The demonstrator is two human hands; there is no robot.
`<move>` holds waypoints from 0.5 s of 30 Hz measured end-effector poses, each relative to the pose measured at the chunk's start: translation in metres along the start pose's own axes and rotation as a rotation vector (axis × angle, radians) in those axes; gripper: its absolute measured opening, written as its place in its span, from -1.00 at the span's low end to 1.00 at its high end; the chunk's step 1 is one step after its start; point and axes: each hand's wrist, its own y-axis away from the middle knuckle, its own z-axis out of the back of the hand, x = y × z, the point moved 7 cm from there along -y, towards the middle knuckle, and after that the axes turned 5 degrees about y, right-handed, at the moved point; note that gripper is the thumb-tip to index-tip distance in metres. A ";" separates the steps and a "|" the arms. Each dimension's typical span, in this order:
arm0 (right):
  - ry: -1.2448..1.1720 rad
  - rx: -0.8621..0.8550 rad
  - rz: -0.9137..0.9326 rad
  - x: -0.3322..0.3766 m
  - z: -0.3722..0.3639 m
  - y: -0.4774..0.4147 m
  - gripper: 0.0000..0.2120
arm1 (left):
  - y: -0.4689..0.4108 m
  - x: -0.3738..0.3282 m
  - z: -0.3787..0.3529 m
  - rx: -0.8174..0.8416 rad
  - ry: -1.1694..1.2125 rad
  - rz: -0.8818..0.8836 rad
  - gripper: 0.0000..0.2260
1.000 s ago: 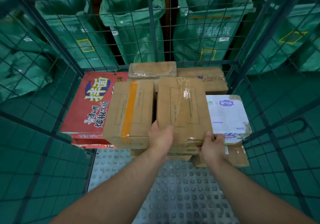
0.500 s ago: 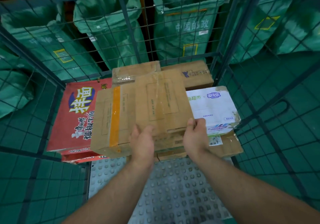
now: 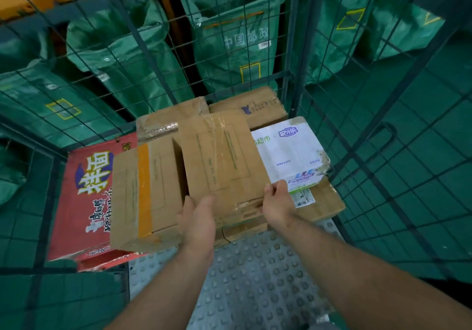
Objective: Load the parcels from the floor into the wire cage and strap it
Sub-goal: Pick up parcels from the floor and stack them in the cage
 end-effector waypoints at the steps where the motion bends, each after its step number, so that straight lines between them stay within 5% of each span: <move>1: -0.011 -0.003 -0.008 -0.007 -0.001 0.000 -0.75 | 0.002 0.002 0.001 -0.031 -0.065 -0.013 -0.30; 4: -0.083 0.001 -0.019 -0.015 -0.007 0.006 -0.77 | 0.015 -0.003 -0.003 -0.018 -0.076 -0.078 -0.43; 15: -0.054 -0.124 0.007 -0.027 0.068 -0.013 -0.82 | 0.042 0.019 -0.061 0.215 0.009 0.012 -0.39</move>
